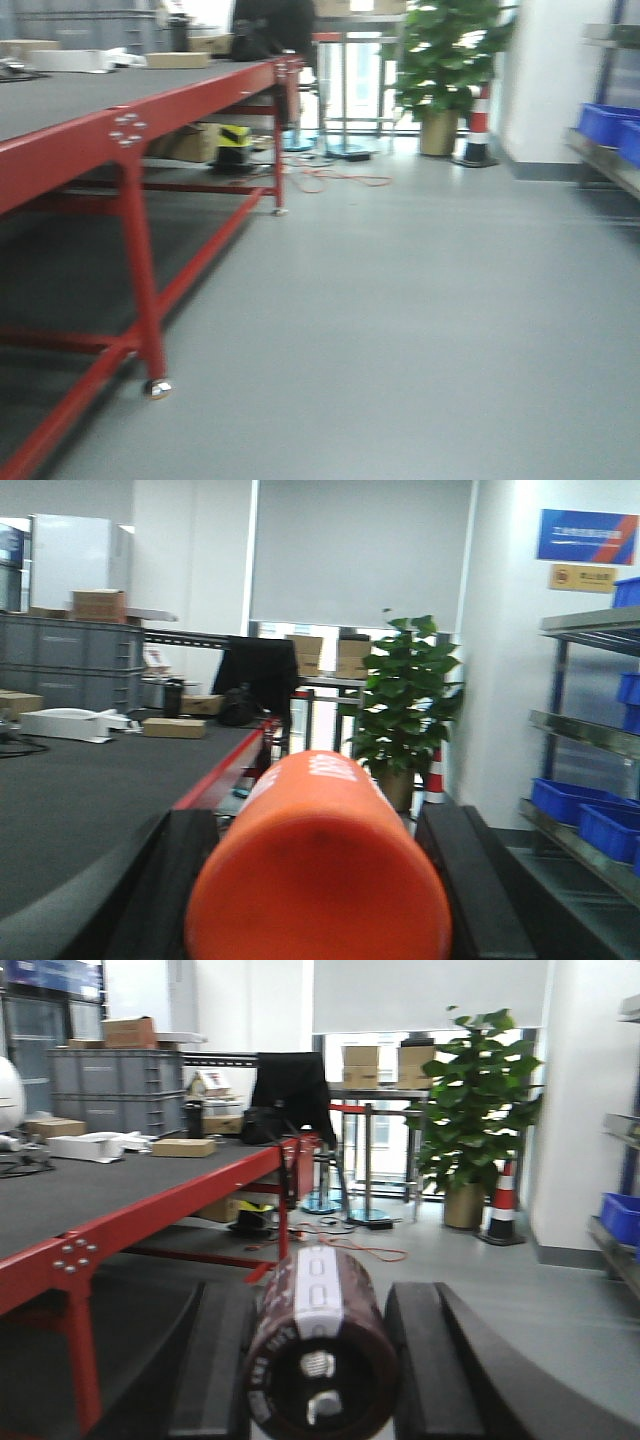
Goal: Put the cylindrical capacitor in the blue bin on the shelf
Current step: 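Drive up to the metal shelf of blue bins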
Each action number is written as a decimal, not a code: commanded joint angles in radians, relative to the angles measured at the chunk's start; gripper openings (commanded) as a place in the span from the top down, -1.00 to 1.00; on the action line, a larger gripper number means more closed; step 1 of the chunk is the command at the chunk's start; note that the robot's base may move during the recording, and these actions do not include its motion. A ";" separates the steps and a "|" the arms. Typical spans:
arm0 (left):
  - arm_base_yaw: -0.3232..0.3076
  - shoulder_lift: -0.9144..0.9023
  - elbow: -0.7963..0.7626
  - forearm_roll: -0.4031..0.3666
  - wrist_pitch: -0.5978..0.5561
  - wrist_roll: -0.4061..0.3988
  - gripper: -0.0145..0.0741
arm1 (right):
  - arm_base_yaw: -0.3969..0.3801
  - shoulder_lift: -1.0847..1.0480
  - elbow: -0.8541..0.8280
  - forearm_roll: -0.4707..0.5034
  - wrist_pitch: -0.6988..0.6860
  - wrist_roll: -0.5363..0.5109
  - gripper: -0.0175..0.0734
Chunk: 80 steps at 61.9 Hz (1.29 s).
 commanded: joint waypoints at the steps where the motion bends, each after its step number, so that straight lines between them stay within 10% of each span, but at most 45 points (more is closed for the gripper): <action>1: 0.002 -0.004 0.001 0.003 -0.025 -0.005 0.92 | 0.001 -0.007 0.002 -0.009 -0.032 0.001 0.98; 80: 0.002 -0.004 0.001 0.003 -0.025 -0.005 0.92 | 0.001 -0.007 0.002 -0.009 -0.032 0.001 0.98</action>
